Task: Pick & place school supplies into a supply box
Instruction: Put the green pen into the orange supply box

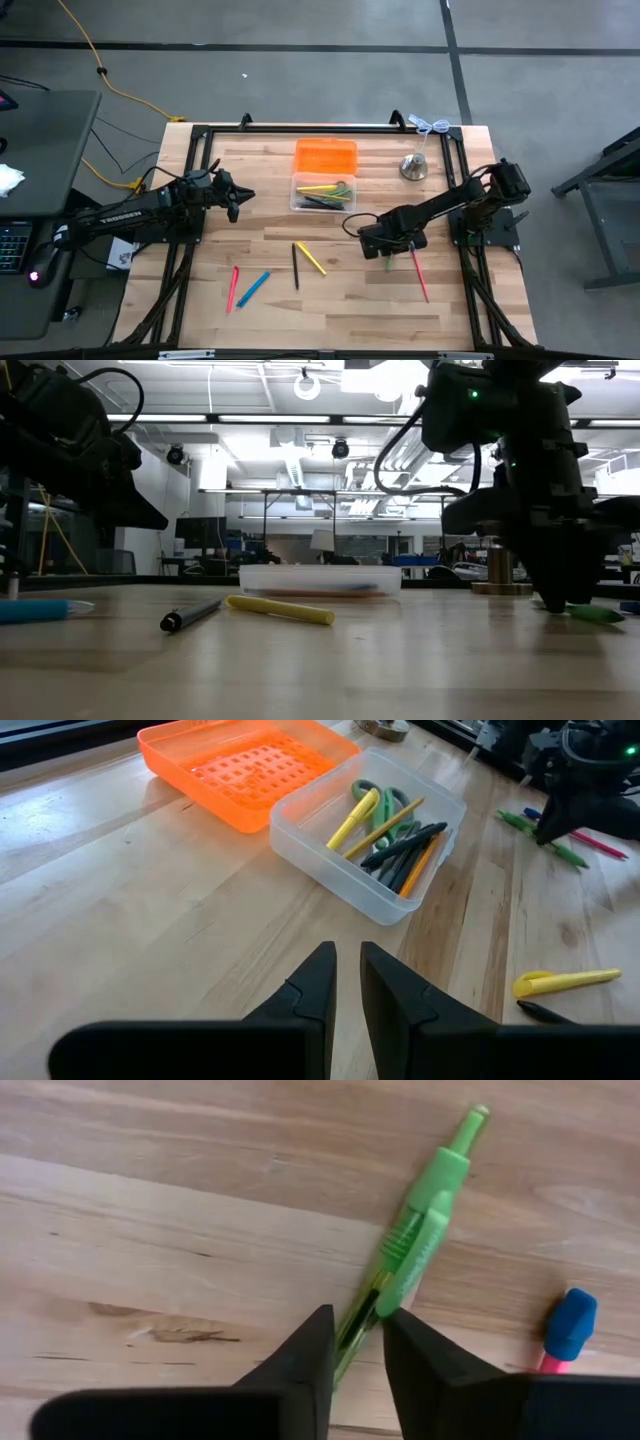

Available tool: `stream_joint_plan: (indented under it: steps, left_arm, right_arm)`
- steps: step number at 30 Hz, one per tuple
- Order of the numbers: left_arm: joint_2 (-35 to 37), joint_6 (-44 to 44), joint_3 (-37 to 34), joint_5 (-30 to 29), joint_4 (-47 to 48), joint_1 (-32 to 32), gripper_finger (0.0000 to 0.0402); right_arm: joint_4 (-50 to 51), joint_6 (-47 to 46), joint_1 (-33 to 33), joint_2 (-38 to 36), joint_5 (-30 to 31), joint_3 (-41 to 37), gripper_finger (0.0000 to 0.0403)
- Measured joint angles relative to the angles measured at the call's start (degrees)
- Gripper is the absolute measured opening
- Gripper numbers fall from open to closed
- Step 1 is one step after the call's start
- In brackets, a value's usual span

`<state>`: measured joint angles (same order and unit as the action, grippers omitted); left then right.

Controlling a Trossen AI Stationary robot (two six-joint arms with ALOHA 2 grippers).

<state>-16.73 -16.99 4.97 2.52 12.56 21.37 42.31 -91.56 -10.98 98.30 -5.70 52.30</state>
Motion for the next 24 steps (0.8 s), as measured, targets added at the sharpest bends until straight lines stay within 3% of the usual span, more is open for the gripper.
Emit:
stream_joint_plan:
  steps: [8, 18, 24]
  left_arm:
    - [0.0, 0.0, 0.0, 0.02, 0.0, 0.0, 0.0079]
    - [-0.02, -2.34, 0.0, 0.14, -0.02, -0.02, 0.0079]
    - [0.0, -3.02, -0.18, 3.41, -1.66, -0.02, 0.0079]
  right_arm:
    - [0.23, 0.02, 0.0, 0.08, 0.53, -0.05, 0.0008]
    - [-0.1, 0.63, 0.11, 0.15, -0.85, 0.02, 0.0004]
    - [-1.4, 3.31, 0.14, -2.04, -2.13, -0.07, 0.0003]
